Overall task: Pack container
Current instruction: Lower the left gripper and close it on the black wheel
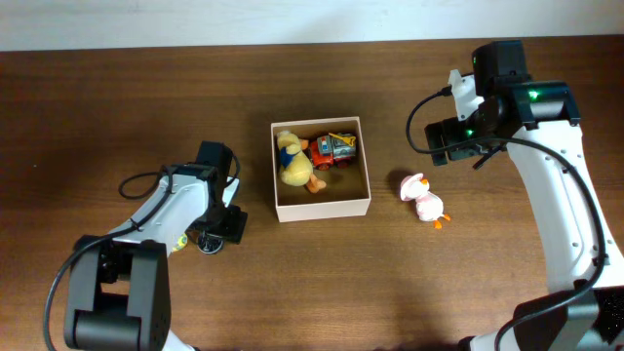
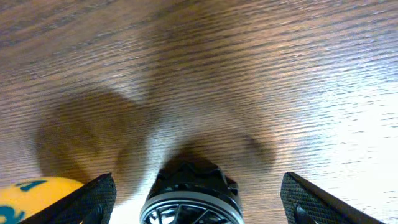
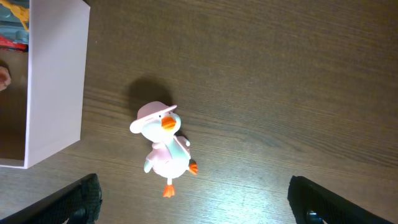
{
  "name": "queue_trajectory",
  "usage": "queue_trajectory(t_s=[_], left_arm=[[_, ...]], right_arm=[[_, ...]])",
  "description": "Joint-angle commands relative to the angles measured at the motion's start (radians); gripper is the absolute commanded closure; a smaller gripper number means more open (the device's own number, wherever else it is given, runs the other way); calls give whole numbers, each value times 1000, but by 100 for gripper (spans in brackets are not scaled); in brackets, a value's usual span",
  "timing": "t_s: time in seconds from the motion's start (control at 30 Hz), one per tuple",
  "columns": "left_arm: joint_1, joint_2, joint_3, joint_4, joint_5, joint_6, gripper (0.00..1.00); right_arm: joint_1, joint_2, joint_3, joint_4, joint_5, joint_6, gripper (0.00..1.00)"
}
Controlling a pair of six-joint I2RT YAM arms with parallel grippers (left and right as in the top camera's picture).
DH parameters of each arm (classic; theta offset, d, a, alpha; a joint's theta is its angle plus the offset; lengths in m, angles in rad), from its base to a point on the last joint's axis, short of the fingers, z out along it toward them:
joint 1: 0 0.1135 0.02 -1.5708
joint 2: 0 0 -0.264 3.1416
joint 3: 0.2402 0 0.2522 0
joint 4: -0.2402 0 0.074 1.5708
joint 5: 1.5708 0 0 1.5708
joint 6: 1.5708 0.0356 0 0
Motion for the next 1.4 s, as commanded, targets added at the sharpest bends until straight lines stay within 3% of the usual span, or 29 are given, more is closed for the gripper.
queue_trajectory(t_s=[0.0,0.27,0.97,1.07,1.2,1.37], left_arm=[[6,-15,13,-18,34,-26,13],[6,-15,-3,-46,35,-87,13],[6,-15,-74,9,31,-97,13],[6,-15,-74,11,31,-97,17],[6,-15,-74,3,32,-97,34],[6,-15,-74,3,32,-97,35]], right_arm=[[-5,-4,10,0,12,8,1],[-5,-4,10,0,12,8,1],[-5,-4,10,0,12,8,1],[-5,-4,10,0,12,8,1],[-5,-4,10,0,12,8,2],[-5,-4,10,0,12,8,1]])
